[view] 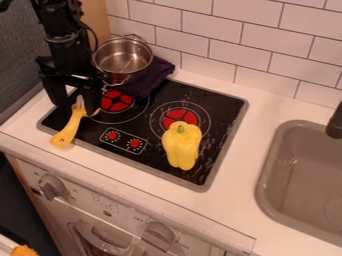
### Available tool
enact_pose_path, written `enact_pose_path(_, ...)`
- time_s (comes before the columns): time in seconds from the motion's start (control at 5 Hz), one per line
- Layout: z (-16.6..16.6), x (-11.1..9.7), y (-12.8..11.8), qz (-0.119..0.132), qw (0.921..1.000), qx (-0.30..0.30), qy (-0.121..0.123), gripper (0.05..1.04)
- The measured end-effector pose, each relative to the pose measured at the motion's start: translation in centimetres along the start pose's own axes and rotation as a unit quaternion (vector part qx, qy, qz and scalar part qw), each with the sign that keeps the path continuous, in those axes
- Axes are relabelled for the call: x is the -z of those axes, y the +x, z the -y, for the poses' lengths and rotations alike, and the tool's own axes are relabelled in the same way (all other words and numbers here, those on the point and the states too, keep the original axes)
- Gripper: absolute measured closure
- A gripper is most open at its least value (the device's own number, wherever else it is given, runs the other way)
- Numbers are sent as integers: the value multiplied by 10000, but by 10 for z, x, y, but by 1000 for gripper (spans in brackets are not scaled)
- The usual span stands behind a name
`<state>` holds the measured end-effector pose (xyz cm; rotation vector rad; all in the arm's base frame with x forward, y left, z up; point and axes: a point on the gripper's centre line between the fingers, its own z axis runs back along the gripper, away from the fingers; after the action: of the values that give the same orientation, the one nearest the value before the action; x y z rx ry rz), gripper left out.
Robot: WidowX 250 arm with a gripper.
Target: Put the yellow bell pepper to the silver pot
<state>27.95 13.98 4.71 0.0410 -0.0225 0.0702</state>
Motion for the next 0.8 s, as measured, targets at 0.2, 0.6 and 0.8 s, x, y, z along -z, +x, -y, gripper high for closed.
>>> enact_pose_path(0.2,4,7,-3,-115,9999,-54,-85,83)
enact_pose_path(0.6,49,-31,-4,-23,9998,185,-64,83)
enact_pose_path(0.8,82,-37,1,32,9972,727,-148,83)
